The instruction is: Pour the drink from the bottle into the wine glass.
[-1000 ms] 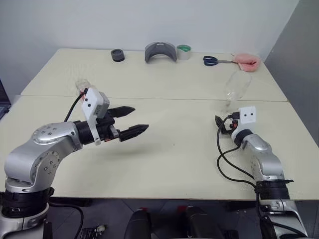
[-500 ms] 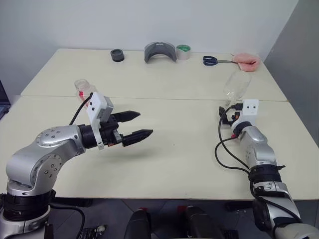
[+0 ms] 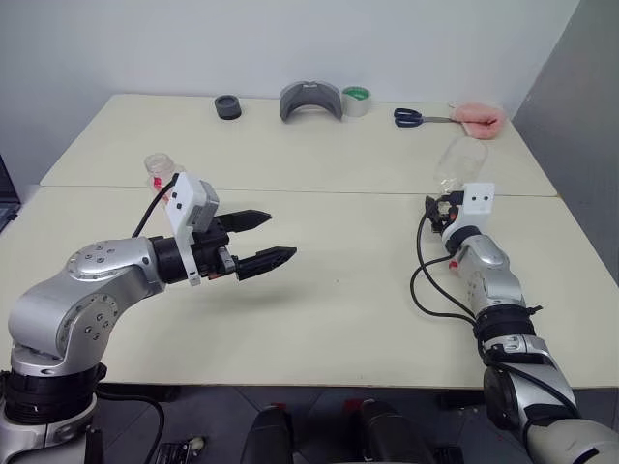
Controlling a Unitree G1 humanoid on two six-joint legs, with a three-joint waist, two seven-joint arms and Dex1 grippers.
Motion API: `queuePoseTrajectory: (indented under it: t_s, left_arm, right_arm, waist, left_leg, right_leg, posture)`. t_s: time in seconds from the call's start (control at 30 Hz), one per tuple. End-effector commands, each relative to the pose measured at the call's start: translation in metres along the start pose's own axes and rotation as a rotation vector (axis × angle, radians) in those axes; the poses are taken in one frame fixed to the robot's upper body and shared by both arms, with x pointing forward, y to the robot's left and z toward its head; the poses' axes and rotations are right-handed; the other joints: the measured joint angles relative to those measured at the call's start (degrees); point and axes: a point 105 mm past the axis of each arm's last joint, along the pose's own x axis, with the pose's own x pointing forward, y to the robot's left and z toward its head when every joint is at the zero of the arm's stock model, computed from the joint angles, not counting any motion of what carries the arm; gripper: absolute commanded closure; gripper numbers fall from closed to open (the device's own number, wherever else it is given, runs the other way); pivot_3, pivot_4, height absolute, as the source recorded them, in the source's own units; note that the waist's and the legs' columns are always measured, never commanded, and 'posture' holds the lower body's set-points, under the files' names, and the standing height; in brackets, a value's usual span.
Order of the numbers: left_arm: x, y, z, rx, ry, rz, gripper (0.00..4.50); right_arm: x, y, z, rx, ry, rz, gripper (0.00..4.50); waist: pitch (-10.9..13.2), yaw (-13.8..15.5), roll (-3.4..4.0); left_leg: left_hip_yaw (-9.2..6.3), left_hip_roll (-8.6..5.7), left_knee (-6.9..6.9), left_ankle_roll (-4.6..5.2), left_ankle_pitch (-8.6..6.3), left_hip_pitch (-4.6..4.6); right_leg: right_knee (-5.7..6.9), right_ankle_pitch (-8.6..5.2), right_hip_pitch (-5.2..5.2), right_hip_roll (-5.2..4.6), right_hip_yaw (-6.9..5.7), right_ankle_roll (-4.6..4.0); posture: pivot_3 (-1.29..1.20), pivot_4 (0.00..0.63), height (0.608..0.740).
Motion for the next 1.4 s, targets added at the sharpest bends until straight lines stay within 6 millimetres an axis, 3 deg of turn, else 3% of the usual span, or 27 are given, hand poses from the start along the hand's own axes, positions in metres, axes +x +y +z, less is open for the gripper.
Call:
queuePoseTrajectory:
  t_s: [0.03, 0.13, 0.23, 0.33, 0.5, 0.7, 0.87, 1.03, 1.2, 1.4]
  left_arm:
    - [-0.002, -0.001, 0.003, 0.03, 0.004, -0.001, 0.0]
    - [-0.005, -0.001, 0.003, 0.041, -0.007, 0.017, 0.0]
    - [-0.014, 0.003, 0.007, 0.048, -0.052, 0.089, 0.0]
    - [-0.033, -0.003, -0.007, 0.028, -0.022, 0.153, 0.0]
    - [-0.06, -0.012, -0.019, -0.004, -0.024, 0.286, 0.0]
    - [-0.081, -0.014, -0.03, -0.029, -0.051, 0.457, 0.0]
    - [-0.084, -0.021, -0.043, -0.041, -0.037, 0.505, 0.0]
    - [-0.085, -0.018, -0.042, -0.031, -0.05, 0.518, 0.0]
    - [-0.085, -0.014, -0.041, -0.02, -0.052, 0.507, 0.0]
    - [-0.085, -0.007, -0.041, -0.014, -0.05, 0.495, 0.0]
  right_arm:
    - [0.005, 0.007, 0.023, -0.022, -0.079, 0.054, 3.35]
    - [0.008, 0.029, 0.032, -0.06, -0.103, 0.143, 4.32]
    - [0.012, 0.065, 0.041, -0.101, -0.121, 0.286, 4.35]
    - [0.015, 0.111, 0.05, -0.114, -0.139, 0.446, 4.35]
    - [0.015, 0.161, 0.058, -0.1, -0.16, 0.594, 4.35]
    - [0.011, 0.183, 0.045, -0.134, -0.123, 0.694, 4.35]
    - [0.008, 0.193, 0.023, -0.161, -0.064, 0.742, 4.35]
    - [0.01, 0.195, 0.016, -0.154, -0.046, 0.735, 4.35]
    - [0.013, 0.191, 0.02, -0.137, -0.065, 0.722, 2.68]
    - [0.002, 0.182, 0.019, -0.118, -0.092, 0.759, 0.59]
  waist:
    - [0.0, 0.0, 0.0]
    - [0.02, -0.2, 0.03]
    - [0.04, -0.6, 0.06]
    - [0.04, -1.8, 0.08]
    - [0.05, -1.54, 0.08]
    - [0.04, -0.78, 0.06]
    - [0.04, -0.97, 0.06]
    - [0.04, -1.42, 0.06]
    - [0.04, -1.45, 0.06]
    - [0.04, -1.43, 0.06]
  left_leg:
    - [0.0, 0.0, 0.0, 0.0, 0.0, 0.0]
    - [0.0, 0.01, 0.0, 0.0, 0.0, 0.0]
    - [0.01, 0.03, -0.01, 0.0, 0.0, 0.01]
    - [0.02, 0.08, -0.03, 0.0, 0.0, 0.04]
    - [-0.06, 0.07, -0.05, -0.01, 0.0, 0.04]
    - [-0.14, -0.03, -0.01, 0.0, -0.01, 0.03]
    - [-0.09, -0.02, -0.02, 0.0, -0.01, 0.04]
    - [-0.13, 0.02, -0.03, -0.01, 0.0, 0.08]
    - [-0.14, 0.01, -0.04, -0.01, 0.0, 0.08]
    - [-0.14, 0.01, -0.04, -0.01, 0.0, 0.08]
  right_leg:
    - [0.0, 0.0, 0.0, 0.0, -0.01, 0.0]
    - [0.0, 0.0, 0.0, 0.0, 0.01, 0.0]
    - [0.02, 0.0, -0.03, 0.0, 0.02, 0.0]
    - [0.04, 0.0, -0.05, 0.01, 0.08, -0.01]
    - [0.04, -0.06, -0.03, -0.06, -0.03, -0.11]
    - [0.01, -0.06, 0.05, -0.25, -0.09, -0.1]
    - [0.02, -0.06, 0.02, -0.21, -0.09, -0.11]
    - [0.07, -0.06, 0.03, -0.18, -0.1, -0.12]
    - [0.07, -0.06, 0.03, -0.1, -0.11, -0.12]
    - [0.06, -0.06, 0.03, -0.1, -0.11, -0.12]
  posture:
    - [0.0, 0.15, 0.74]
    - [0.0, 0.15, 0.74]
    - [0.0, 0.15, 0.74]
    - [0.0, 0.15, 0.74]
    - [0.0, 0.15, 0.74]
    - [0.0, 0.15, 0.74]
    - [0.0, 0.15, 0.74]
    - [0.0, 0.15, 0.74]
    - [0.0, 0.15, 0.74]
    - [0.0, 0.15, 0.74]
